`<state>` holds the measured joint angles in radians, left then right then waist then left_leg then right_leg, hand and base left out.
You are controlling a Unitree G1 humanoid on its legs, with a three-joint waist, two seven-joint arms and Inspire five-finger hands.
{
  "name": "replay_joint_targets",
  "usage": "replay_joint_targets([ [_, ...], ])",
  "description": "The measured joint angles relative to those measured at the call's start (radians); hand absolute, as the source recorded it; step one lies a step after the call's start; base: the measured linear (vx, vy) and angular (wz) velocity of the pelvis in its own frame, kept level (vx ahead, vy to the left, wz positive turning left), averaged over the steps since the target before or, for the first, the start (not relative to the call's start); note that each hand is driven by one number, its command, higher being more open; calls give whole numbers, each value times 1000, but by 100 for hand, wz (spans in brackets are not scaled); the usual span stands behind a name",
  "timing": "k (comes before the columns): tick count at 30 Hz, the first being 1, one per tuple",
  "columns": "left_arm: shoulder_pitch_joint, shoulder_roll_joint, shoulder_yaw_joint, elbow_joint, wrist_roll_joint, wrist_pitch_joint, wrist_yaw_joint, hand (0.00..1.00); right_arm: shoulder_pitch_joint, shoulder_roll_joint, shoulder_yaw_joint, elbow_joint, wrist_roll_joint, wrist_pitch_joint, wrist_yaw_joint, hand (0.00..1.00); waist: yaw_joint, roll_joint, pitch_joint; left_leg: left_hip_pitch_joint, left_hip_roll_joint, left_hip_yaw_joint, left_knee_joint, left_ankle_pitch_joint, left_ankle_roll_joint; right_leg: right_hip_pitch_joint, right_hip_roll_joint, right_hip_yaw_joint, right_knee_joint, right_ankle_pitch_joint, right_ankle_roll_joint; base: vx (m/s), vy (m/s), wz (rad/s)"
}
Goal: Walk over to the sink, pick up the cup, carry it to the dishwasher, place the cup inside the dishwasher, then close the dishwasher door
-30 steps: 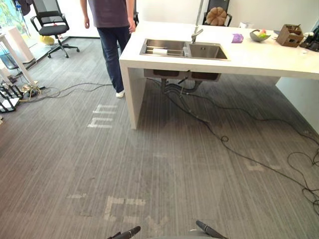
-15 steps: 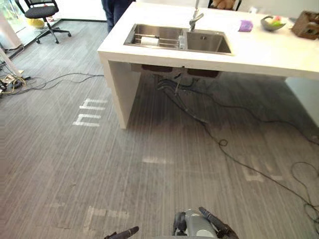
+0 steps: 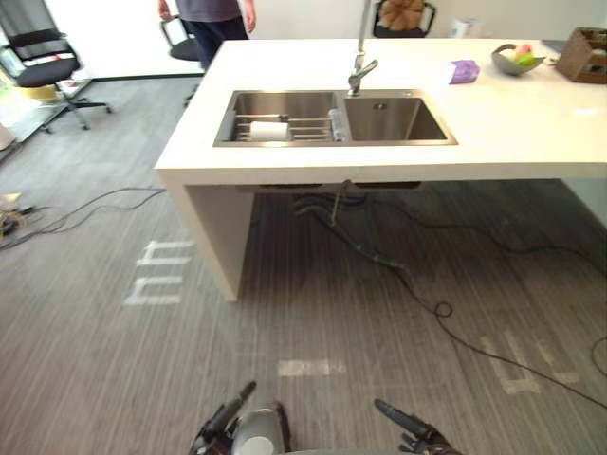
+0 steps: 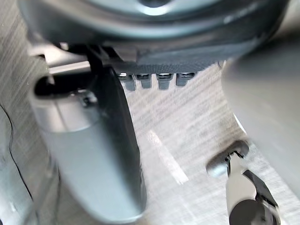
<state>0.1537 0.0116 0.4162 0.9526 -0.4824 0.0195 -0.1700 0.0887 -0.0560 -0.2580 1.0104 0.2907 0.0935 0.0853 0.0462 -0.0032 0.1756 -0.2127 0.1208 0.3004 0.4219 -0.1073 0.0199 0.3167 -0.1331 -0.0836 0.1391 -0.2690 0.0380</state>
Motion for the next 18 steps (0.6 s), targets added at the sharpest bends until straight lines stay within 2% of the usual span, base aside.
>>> replay_joint_targets([
  [1,5,2,-29,-19,34,-79,25,100,0,10,33,-6,-7,0,-2,100,13,-17,-4,0,-15,7,13,-20,14,-6,13,28,-3,33,-8,477,215,1],
  [2,7,3,-37,-23,38,-94,34,100,0,12,36,-6,-9,1,-2,100,16,-22,-5,2,-19,10,16,-27,18,-4,11,19,-2,33,-7,353,124,1],
  [3,9,13,-84,-66,56,-135,76,100,-5,16,53,-7,-9,11,-8,100,21,-26,-7,7,-29,16,37,-49,33,5,-4,23,5,36,-2,317,83,11],
  [5,10,50,-182,-236,124,-140,151,100,-14,19,89,-30,-7,44,-15,100,21,-26,-7,28,-45,22,59,-55,44,8,-24,52,52,36,-1,265,44,12],
  [7,-22,150,-267,-443,149,-219,145,100,-5,18,110,-63,-3,87,-8,100,5,-28,-16,55,-61,11,73,-62,47,8,-30,56,138,41,10,182,-31,10],
  [8,-42,171,-283,-487,161,-258,159,100,1,15,107,-64,2,95,-9,100,2,-27,-26,71,-73,8,49,-71,41,-18,-33,58,197,44,14,179,7,9],
  [9,-76,180,-308,-553,192,-335,231,100,-1,3,105,-63,16,96,-19,100,-8,-25,-39,127,-93,2,-34,-98,32,-87,-41,55,355,53,31,175,37,1],
  [10,-115,171,-331,-609,229,-384,318,100,-6,-1,87,-63,44,89,-23,100,-10,-36,-37,193,-121,10,-98,-92,35,-162,-80,54,544,115,107,178,48,-5],
  [11,-125,155,-339,-633,243,-399,365,100,-7,-5,78,-62,46,80,-23,100,-12,-44,-34,231,-132,13,-131,-89,34,-195,-98,53,629,176,140,185,47,-12],
  [12,-129,116,-362,-680,282,-414,453,100,-6,-12,68,-60,52,53,-23,100,-27,-19,-40,310,-142,16,-196,-85,35,-245,-124,37,767,303,124,166,56,-16],
  [13,-129,100,-365,-700,310,-419,491,100,-7,-15,70,-61,52,37,-22,100,-34,-18,-43,339,-143,21,-215,-86,36,-281,-140,22,845,303,99,247,77,-26],
  [14,-131,73,-365,-731,359,-421,557,100,-8,-16,70,-72,51,8,-20,100,-42,-26,-42,378,-140,33,-242,-93,31,-369,-159,-9,967,251,25,258,44,-31],
  [15,-134,64,-366,-756,407,-419,613,100,-12,-16,70,-83,50,-18,-20,100,-53,-17,-47,400,-129,43,-265,-92,22,-454,-157,-44,1000,188,-7,214,27,-26],
  [16,-137,65,-365,-765,420,-418,632,100,-14,-16,70,-87,50,-29,-21,100,-60,-18,-46,407,-121,46,-273,-86,10,-491,-151,-64,985,157,-6,302,-61,-7],
  [17,-154,71,-362,-767,430,-410,654,100,-21,-16,67,-86,50,-46,-26,100,-71,-12,-41,423,-97,43,-277,-84,-1,-539,-126,-107,901,95,-8,340,-126,9],
  [18,-173,76,-356,-769,431,-387,655,100,-26,-13,67,-74,50,-52,-43,100,-80,-10,-37,433,-65,36,-266,-76,-14,-555,-93,-152,758,62,-11,412,-174,15],
])
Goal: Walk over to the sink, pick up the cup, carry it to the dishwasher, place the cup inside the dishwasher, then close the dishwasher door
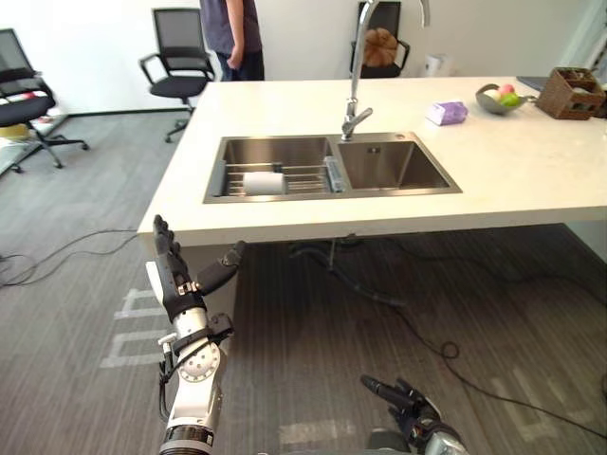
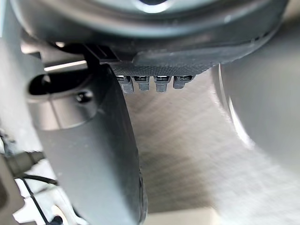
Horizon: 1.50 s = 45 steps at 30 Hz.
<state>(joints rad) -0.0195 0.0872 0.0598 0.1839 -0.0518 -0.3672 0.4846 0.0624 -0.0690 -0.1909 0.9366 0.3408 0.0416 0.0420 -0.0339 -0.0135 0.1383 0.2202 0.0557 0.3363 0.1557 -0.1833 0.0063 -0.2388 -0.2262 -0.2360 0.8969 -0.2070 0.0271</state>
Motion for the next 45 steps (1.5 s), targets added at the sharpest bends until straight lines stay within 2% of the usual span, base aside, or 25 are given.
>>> replay_joint_targets([
  [2,-19,3,2,-21,-1,33,-7,100,15,10,1,20,-13,8,-22,100,-12,2,1,26,41,-28,19,0,-16,6,37,-47,-254,4,-1,374,-249,28],
  [3,-22,1,-4,-61,-7,37,-17,100,31,15,-17,11,-15,23,-31,100,-12,1,2,55,60,-33,22,-19,-47,4,45,-45,-407,45,-3,501,-356,28],
  [5,-22,-3,-10,-129,-7,39,-39,100,60,10,-23,-5,-14,33,-40,100,-13,-3,3,101,87,-40,61,-94,-128,37,63,-17,-579,265,-15,459,-313,5],
  [6,-16,-23,-12,-156,-12,51,-57,100,50,-15,-17,-7,-34,32,-44,100,-6,48,8,101,140,-38,89,-105,-136,59,112,-19,-573,262,-35,369,-270,-12],
  [9,-28,-42,-61,-196,-5,52,-88,100,43,-16,-23,-6,-57,54,-39,100,-6,53,14,72,134,-51,43,-64,-110,82,135,-16,-566,223,-45,153,-197,-12],
  [14,-28,-65,-64,-252,1,67,-103,100,56,-13,-24,-52,-67,85,2,100,-4,53,8,101,158,-36,34,-120,-133,36,143,-14,-424,100,-39,13,-114,-4],
  [15,-22,-65,-52,-255,14,77,-99,100,59,-22,-28,-59,-73,103,9,100,-2,61,-7,101,169,-36,35,-138,-119,24,146,-18,-388,71,-40,51,-123,3],
  [17,7,-68,-26,-275,45,99,-96,100,74,-25,-24,-70,-82,119,17,100,-2,72,-32,97,177,-45,85,-156,31,46,159,-26,-378,17,-60,144,-133,26],
  [19,45,-78,-27,-327,77,131,-98,100,88,-61,-13,-81,-110,125,17,100,-2,121,-33,-177,328,-95,646,-62,63,151,215,-77,-492,11,-71,269,-183,38],
  [20,52,-74,-27,-335,87,137,-99,100,93,-68,-9,-76,-113,125,15,100,7,114,-27,-210,339,-97,700,-73,29,183,221,-77,-521,11,-72,290,-145,24],
  [21,51,-53,-28,-336,96,140,-105,100,96,-78,-6,-51,-120,122,14,100,16,111,-24,-241,331,-78,702,-108,-16,253,222,-76,-580,14,-77,285,-76,16],
  [23,49,7,-25,-350,121,139,-108,100,97,-92,1,3,-143,117,16,100,21,106,-32,-261,285,-23,523,-119,-26,325,215,-77,-657,27,-75,411,-90,5],
  [24,37,48,-26,-381,145,134,-100,100,92,-98,1,29,-149,107,19,100,21,105,-33,-272,236,-9,318,-95,-34,335,209,-75,-684,37,-72,333,-31,-9],
  [25,21,66,-26,-391,160,125,-93,100,90,-100,1,38,-151,104,22,100,24,106,-33,-276,211,-11,224,-59,-37,336,207,-72,-693,44,-61,361,5,-33],
  [27,-54,112,-30,-397,174,121,-73,100,95,-101,-1,56,-177,100,22,100,44,105,-55,-224,132,-56,13,160,-80,341,202,-20,-707,48,-47,431,54,-54],
  [28,-102,138,-29,-381,179,123,-70,100,99,-95,-1,56,-197,100,18,100,31,96,-73,-190,115,-45,-47,181,-79,341,190,-11,-708,46,-43,377,78,-33],
  [31,-160,211,-29,-362,197,146,-76,100,103,-70,1,56,-316,145,25,100,13,57,-96,-127,96,-6,-99,190,-76,360,176,16,-700,45,-43,285,72,-27],
  [32,-165,225,-29,-357,207,152,-80,100,104,-68,1,54,-327,153,25,100,11,54,-100,-113,96,2,-100,190,-76,361,173,19,-681,45,-43,234,23,-37],
  [33,-185,245,-29,-324,221,161,-84,100,103,-76,-1,50,-333,162,28,100,4,77,-88,-80,116,10,-97,192,-73,319,175,22,-576,18,-40,198,-57,-25],
  [34,-233,259,-12,-258,243,188,-93,100,98,-83,6,39,-336,166,42,100,-12,90,-94,-59,143,-2,-96,192,-74,348,220,41,-812,40,-32,150,-61,-20],
  [35,-248,266,-9,-243,249,197,-95,100,97,-80,9,34,-337,168,45,100,-10,81,-97,-57,139,-1,-95,192,-74,363,220,40,-889,86,-27,135,-91,-7],
  [36,-298,309,2,-185,259,222,-105,100,97,-64,16,35,-344,177,54,100,-14,35,-99,-46,108,3,-83,176,-97,368,188,32,-975,273,-26,138,-58,9],
  [40,-303,345,0,-128,330,261,-210,100,76,-106,2,64,-344,195,73,100,-28,99,-87,-17,120,-32,-101,166,-106,391,203,31,-969,262,-27,135,-23,-1],
  [42,-305,351,-4,-127,348,260,-250,100,76,-102,-8,72,-343,203,74,100,-20,100,-86,-16,116,-38,-95,164,-105,373,192,27,-914,228,-22,0,39,10],
  [45,-315,359,-5,-127,348,254,-302,100,66,-96,-50,60,-344,204,83,100,-13,69,-66,-10,81,-81,-79,126,-86,266,117,3,-616,71,-2,-72,73,36],
])
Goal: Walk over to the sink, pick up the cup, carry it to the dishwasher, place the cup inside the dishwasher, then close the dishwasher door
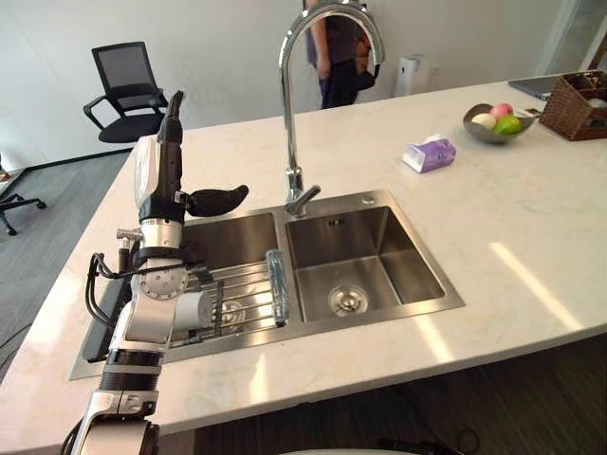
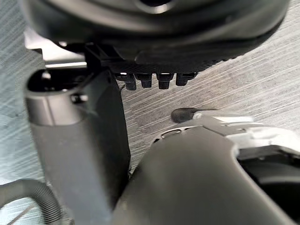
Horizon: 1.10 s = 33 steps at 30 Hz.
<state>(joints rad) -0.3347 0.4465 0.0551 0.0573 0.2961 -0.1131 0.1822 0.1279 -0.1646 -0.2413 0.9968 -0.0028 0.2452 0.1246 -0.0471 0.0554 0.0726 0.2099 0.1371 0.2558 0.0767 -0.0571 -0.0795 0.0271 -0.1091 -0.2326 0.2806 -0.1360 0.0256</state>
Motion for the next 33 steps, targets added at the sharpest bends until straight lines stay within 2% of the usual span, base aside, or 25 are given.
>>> replay_joint_targets([
  [1,-2,3,0,-3,-1,-9,-17,100,-1,-2,-11,-12,0,-1,1,100,2,-11,7,4,-15,-27,-6,-50,-1,-45,-33,-13,117,-56,11,-78,84,51],
  [2,-1,8,0,-4,-1,-15,-22,100,-6,-5,-13,-14,0,-2,3,100,6,-21,11,9,-32,-34,-12,-65,-17,-67,-58,-13,176,-82,14,-99,74,41],
  [3,6,10,-1,-4,-1,-15,-34,100,-7,1,-20,-17,0,-3,4,100,17,-48,25,12,-62,-53,-6,-73,-6,-88,-98,-3,252,-98,7,-98,39,29],
  [4,14,10,-1,-4,0,-14,-37,100,-6,4,-20,-19,1,-3,5,100,18,-56,26,9,-72,-64,-2,-73,-1,-91,-107,7,260,-98,6,-121,43,44],
  [5,29,11,0,-8,1,-14,-39,100,-3,16,-16,-23,0,-3,4,100,22,-64,21,-8,-81,-83,0,-70,5,-79,-101,46,215,-100,9,-75,55,53],
  [6,31,9,0,-9,4,-14,-53,100,0,19,-7,-22,1,0,5,100,34,-67,16,-30,-80,-117,1,-65,11,-53,-76,60,123,-76,39,-45,53,46],
  [7,31,10,0,-10,7,-14,-57,100,1,20,-7,-21,1,1,6,100,35,-65,16,-35,-78,-123,-1,-63,13,-48,-69,61,107,-69,39,-5,32,41],
  [9,32,35,1,-9,21,-14,-99,100,-1,29,-6,-21,2,15,8,100,44,-66,14,-62,-67,-136,-10,-38,19,-21,-35,59,-3,-7,44,49,37,17],
  [12,53,55,-2,-8,52,-14,-166,100,-1,30,-6,-21,1,30,22,100,54,-69,13,-65,-73,-136,-25,-29,25,1,-33,55,-57,26,63,101,59,3],
  [15,74,93,-31,-8,93,-14,-238,100,-5,28,16,-21,0,37,44,100,57,-71,12,-61,-76,-141,-32,-31,28,30,-31,42,-105,40,60,82,40,11],
  [19,123,183,-35,-8,100,-21,-334,100,-20,28,52,4,-4,47,97,100,62,-69,12,-61,-75,-160,-34,-31,29,73,-23,15,-176,64,57,58,1,15],
  [23,162,203,-33,-7,101,-47,-381,100,-20,21,56,19,-31,46,122,100,86,-67,11,-64,-74,-179,-33,-31,29,99,-20,-12,-205,72,56,-9,-19,21],
  [25,197,202,-29,-16,109,-51,-414,100,-32,13,58,46,-31,43,139,100,90,-59,13,-112,-78,-186,9,-32,31,99,-25,-47,-206,69,52,-60,-22,47],
  [26,202,200,-29,-19,113,-52,-427,100,-37,12,50,58,-31,43,144,100,87,-58,14,-137,-80,-164,35,-32,31,99,-30,-63,-206,65,48,-103,-9,83],
  [27,203,189,-30,-24,119,-57,-452,100,-44,5,39,70,-31,45,151,100,80,-59,14,-184,-81,-82,93,-31,53,102,-41,-102,-203,58,42,-118,2,102],
  [28,202,177,-31,-25,119,-75,-462,100,-47,-7,28,74,-30,45,151,100,73,-44,23,-201,-63,35,134,-51,110,116,-47,-138,-196,51,46,-113,11,103],
  [29,202,173,-31,-25,119,-86,-464,100,-46,-15,26,73,-27,45,146,100,72,-30,27,-200,-49,100,142,-80,154,122,-48,-157,-189,45,49,-108,30,83],
  [30,202,173,-31,-25,119,-106,-465,100,-46,-23,22,73,-21,47,133,100,82,-17,30,-199,-44,112,145,-89,166,123,-47,-169,-164,27,56,-82,9,47],
  [31,202,173,-29,-25,118,-115,-465,100,-47,-29,22,73,-18,49,127,100,87,-11,29,-199,-49,104,143,-86,161,121,-47,-166,-155,19,60,-95,-17,48],
  [32,200,174,-27,-25,117,-135,-465,100,-44,-41,21,73,-4,53,109,100,84,0,20,-199,-56,87,118,-68,136,114,-43,-148,-143,6,60,-50,-39,34],
  [33,199,175,-19,-27,115,-158,-465,100,-46,-54,11,73,7,59,92,100,83,5,16,-180,-71,92,63,-41,125,105,-51,-141,-134,5,57,-31,-16,29],
])
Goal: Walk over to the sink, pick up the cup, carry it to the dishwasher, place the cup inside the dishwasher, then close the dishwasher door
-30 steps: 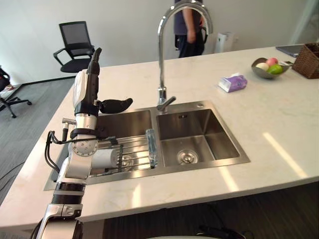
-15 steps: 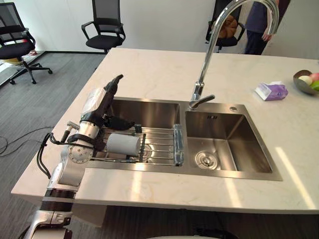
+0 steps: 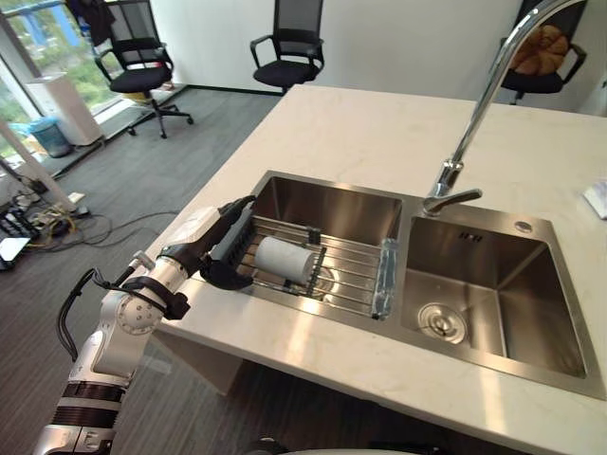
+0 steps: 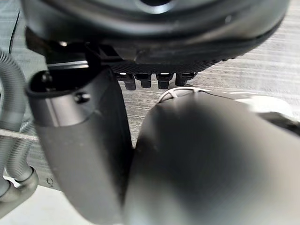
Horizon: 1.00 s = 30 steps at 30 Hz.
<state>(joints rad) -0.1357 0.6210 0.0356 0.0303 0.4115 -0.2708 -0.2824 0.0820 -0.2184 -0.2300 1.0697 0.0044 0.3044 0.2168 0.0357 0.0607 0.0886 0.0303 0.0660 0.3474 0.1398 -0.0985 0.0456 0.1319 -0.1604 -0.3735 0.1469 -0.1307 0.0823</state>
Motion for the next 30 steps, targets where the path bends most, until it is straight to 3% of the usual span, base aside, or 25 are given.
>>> replay_joint_targets([
  [3,-31,19,8,-7,-47,-27,-14,100,0,-17,-31,0,2,17,-24,100,-7,4,-5,65,-34,17,-166,100,-29,-15,-12,5,11,9,13,6,29,4],
  [5,-56,20,8,-7,-79,-38,-28,100,3,-16,-57,0,2,18,-28,100,-12,3,-8,95,-46,16,-217,133,-33,-11,-12,21,11,8,12,47,37,3],
  [9,-63,26,-11,7,-87,-46,-46,100,8,2,-84,0,-3,16,-31,100,-53,2,-9,152,-54,15,-226,136,-37,45,-14,45,-9,6,8,28,21,0],
  [13,-64,26,-28,7,-87,-53,-46,100,13,43,-95,-8,-7,7,-42,100,-73,0,-11,156,-38,17,-233,142,-54,42,-2,50,-20,9,10,-78,-25,-4],
  [18,-71,23,-80,8,-74,-54,-43,100,45,65,-93,-46,-7,-10,-47,100,-82,-2,-14,151,-14,24,-234,146,-66,52,27,51,-68,33,-6,-62,-44,-7],
  [23,-82,14,-139,24,14,-51,-40,100,53,65,-84,-59,-14,-12,-52,100,-92,-6,-17,145,-11,34,-234,148,-63,64,37,58,-118,65,3,21,1,-5],
  [30,-98,14,-186,183,190,-15,89,100,46,75,-64,-61,-40,-13,-49,100,-109,-25,-26,145,-13,51,-234,141,-73,74,42,68,-148,75,6,52,2,-5],
])
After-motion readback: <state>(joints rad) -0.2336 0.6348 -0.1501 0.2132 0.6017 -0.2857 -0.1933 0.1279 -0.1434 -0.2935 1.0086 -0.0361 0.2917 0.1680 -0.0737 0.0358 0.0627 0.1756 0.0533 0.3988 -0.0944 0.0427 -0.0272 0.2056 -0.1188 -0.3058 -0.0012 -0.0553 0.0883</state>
